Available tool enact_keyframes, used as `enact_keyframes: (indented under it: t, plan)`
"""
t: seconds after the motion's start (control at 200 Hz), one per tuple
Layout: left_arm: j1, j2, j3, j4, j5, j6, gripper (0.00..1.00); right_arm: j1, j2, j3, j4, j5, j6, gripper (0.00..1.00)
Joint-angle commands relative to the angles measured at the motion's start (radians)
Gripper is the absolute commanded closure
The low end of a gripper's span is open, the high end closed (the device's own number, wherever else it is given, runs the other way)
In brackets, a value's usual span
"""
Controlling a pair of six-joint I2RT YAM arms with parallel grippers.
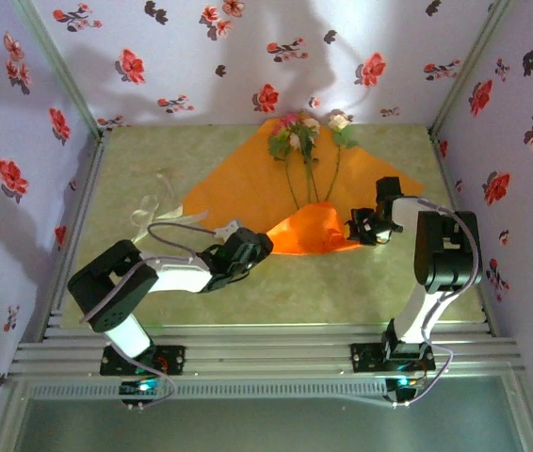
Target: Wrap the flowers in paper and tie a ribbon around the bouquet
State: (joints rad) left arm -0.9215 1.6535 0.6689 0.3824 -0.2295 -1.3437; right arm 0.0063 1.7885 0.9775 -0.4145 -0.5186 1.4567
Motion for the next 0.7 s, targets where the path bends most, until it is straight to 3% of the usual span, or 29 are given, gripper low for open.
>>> enact_keyframes:
  t: [0.0, 0.14, 0.265, 0.355, 0.47, 0.585, 0.695]
  plan:
    - [-0.011, 0.008, 0.021, 0.045, -0.045, -0.002, 0.56, -0.013, 0.024, -0.010, -0.012, 0.006, -0.030, 1.00]
    - [-0.011, 0.021, 0.032, 0.025, -0.050, -0.020, 0.99, -0.014, 0.013, 0.012, -0.036, 0.010, -0.066, 0.99]
    - [-0.011, 0.019, 0.069, -0.028, -0.027, -0.040, 1.00, -0.013, -0.084, 0.105, -0.231, 0.121, -0.217, 0.47]
    - [-0.011, 0.010, 0.093, -0.075, -0.004, -0.045, 1.00, -0.011, -0.206, 0.102, -0.336, 0.177, -0.278, 0.30]
    - [-0.005, 0.006, 0.093, -0.089, 0.025, -0.069, 1.00, 0.058, -0.350, -0.025, -0.331, 0.156, -0.260, 0.29]
    - [0.002, -0.001, 0.085, -0.100, 0.044, -0.078, 1.00, 0.245, -0.472, -0.221, -0.072, 0.120, -0.063, 0.33]
    - [0.014, -0.011, 0.071, -0.097, 0.064, -0.091, 1.00, 0.402, -0.474, -0.334, 0.207, 0.115, 0.099, 0.38]
